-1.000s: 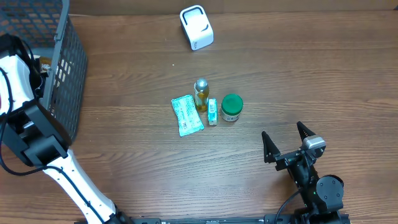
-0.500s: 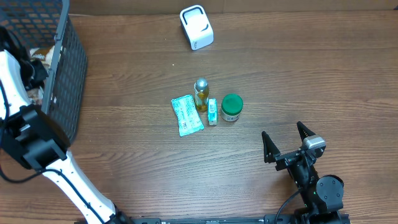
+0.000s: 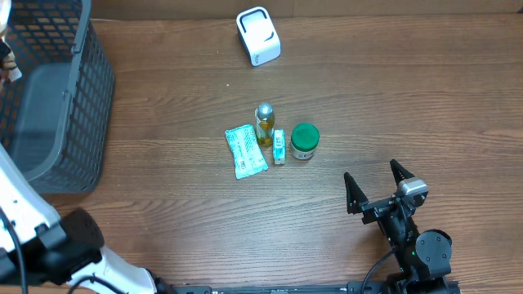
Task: Scan the item barcode
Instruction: 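Reach the left gripper into the basket toward the brown snack bag, then close the left gripper on the brown Pantree snack bag in the basket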
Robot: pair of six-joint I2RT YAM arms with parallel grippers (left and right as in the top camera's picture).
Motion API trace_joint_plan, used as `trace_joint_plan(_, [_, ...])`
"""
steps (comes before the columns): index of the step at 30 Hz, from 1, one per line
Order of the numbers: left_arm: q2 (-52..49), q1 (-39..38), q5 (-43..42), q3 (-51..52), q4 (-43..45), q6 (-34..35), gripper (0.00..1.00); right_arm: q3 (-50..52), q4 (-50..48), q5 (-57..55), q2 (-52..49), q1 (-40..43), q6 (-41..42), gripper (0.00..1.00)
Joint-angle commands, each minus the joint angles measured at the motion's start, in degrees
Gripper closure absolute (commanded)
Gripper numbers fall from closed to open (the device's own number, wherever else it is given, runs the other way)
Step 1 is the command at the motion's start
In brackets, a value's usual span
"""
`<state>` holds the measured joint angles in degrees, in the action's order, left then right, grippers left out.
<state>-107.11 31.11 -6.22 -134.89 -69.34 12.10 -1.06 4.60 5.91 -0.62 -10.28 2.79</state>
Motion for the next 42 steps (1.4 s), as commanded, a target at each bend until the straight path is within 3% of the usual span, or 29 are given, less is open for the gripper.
trace_joint_plan(1, [3.21, -1.33, -7.76, -0.39, -1.01, 1.55, 0.96, 0.59, -0.22, -0.39, 0.46, -0.26, -0.26, 0.0])
trace_joint_plan(7, [8.22, -8.31, -7.61, -0.39, -6.21, 1.64, 0.96, 0.59, -0.22, -0.39, 0.46, -0.26, -0.26, 0.0])
trace_joint_plan(14, [7.82, -19.61, -0.63, 2.21, -16.2, 1.64, 0.96, 0.59, -0.22, -0.39, 0.46, -0.26, -0.28, 0.0])
trace_joint_plan(19, [7.76, -25.35, 7.43, 6.14, -15.85, 3.43, 0.96, 0.59, -0.22, -0.39, 0.46, -0.26, -0.28, 0.0])
trace_joint_plan(24, [7.78, -24.22, 16.96, 6.27, -10.69, 6.16, 0.94, 0.59, -0.22, -0.39, 0.46, -0.26, -0.26, 0.0])
trace_joint_plan(26, [7.78, -22.45, 17.46, 6.27, -7.43, 5.22, 0.79, 0.59, -0.22, -0.39, 0.46, -0.26, -0.28, 0.0])
trace_joint_plan(27, [7.78, -20.59, 17.57, 6.27, -4.94, 4.72, 0.45, 0.59, -0.22, -0.39, 0.46, -0.26, -0.28, 0.0])
trace_joint_plan(29, [7.78, -17.84, 17.59, 6.27, -2.64, 4.46, 0.16, 0.59, -0.22, -0.39, 0.46, -0.26, -0.28, 0.0])
trace_joint_plan(30, [7.56, -16.04, 17.59, 6.27, -1.62, 4.02, 0.1, 0.59, -0.22, -0.39, 0.46, -0.26, -0.28, 0.0])
trace_joint_plan(36, [3.13, -7.8, 17.59, 6.27, 1.01, -7.15, 0.08, 0.59, -0.22, -0.39, 0.46, -0.26, -0.28, 0.0])
trace_joint_plan(42, [-6.32, -2.86, 17.66, 6.29, -2.23, -8.13, 0.0, 0.59, -0.22, -0.39, 0.46, -0.26, -0.28, 0.0])
